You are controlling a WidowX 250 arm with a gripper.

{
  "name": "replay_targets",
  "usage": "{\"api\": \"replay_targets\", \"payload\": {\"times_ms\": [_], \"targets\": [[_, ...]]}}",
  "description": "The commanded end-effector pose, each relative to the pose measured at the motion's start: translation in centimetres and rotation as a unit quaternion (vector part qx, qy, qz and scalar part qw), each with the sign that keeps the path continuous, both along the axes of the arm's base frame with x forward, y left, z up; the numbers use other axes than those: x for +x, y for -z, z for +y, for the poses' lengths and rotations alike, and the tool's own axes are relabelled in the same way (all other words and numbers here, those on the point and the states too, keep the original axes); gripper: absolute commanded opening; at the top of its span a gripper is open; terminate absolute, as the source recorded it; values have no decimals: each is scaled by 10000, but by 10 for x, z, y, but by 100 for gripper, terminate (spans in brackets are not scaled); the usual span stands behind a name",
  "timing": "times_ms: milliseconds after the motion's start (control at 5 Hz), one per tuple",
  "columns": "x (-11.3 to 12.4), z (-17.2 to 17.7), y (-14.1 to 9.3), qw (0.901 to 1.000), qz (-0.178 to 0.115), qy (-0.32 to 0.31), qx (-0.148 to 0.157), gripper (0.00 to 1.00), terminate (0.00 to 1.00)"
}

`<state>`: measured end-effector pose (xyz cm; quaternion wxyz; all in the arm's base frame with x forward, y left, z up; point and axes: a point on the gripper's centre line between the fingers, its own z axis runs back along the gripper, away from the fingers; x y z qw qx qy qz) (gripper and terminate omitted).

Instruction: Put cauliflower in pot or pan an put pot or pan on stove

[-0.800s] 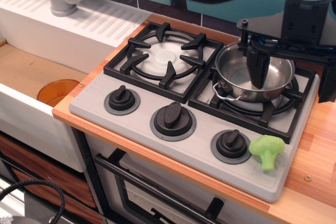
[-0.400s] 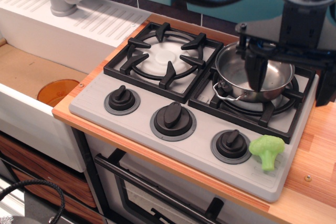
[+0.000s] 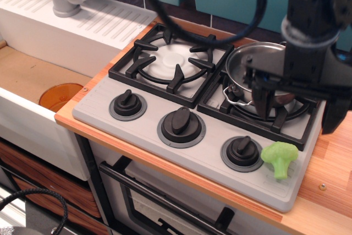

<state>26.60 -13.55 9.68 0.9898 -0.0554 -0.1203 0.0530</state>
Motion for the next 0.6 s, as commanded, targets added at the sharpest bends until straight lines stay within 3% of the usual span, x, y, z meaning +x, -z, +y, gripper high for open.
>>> {"api": "replay_targets", "payload": {"times_ms": [0, 400], "targets": [[8, 2, 17, 9991, -417, -12, -116, 100, 0], [6, -2, 37, 9977, -671, -7, -80, 100, 0]]}}
